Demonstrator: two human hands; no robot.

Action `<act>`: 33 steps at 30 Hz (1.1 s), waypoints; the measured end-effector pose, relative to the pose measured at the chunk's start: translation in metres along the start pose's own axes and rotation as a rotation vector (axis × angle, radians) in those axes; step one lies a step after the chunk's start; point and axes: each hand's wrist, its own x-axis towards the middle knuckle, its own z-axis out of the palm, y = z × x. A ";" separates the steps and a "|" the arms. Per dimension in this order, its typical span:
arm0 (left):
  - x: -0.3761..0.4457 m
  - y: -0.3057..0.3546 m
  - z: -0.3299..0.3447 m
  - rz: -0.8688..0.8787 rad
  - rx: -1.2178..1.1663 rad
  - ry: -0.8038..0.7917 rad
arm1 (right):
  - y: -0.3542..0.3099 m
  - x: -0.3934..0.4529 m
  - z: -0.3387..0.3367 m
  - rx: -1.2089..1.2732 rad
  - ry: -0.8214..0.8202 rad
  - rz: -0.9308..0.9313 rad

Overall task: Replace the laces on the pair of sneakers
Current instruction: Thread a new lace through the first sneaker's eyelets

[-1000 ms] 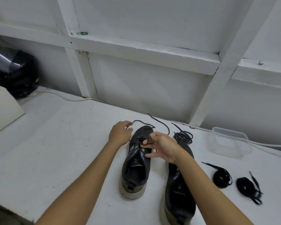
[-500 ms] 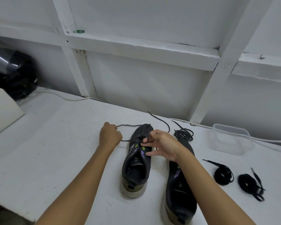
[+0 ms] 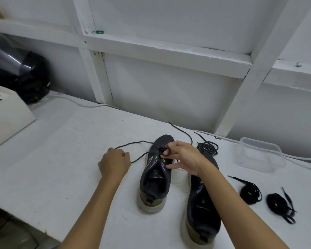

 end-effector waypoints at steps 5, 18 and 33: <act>-0.017 0.038 -0.016 0.131 -0.307 -0.321 | -0.007 0.000 0.002 -0.099 0.020 -0.059; -0.064 0.083 -0.005 0.042 -0.274 -0.541 | -0.023 -0.003 0.006 -0.597 0.193 -0.209; -0.041 0.062 -0.010 0.007 -0.162 -0.415 | -0.025 -0.003 -0.006 -0.396 0.211 -0.231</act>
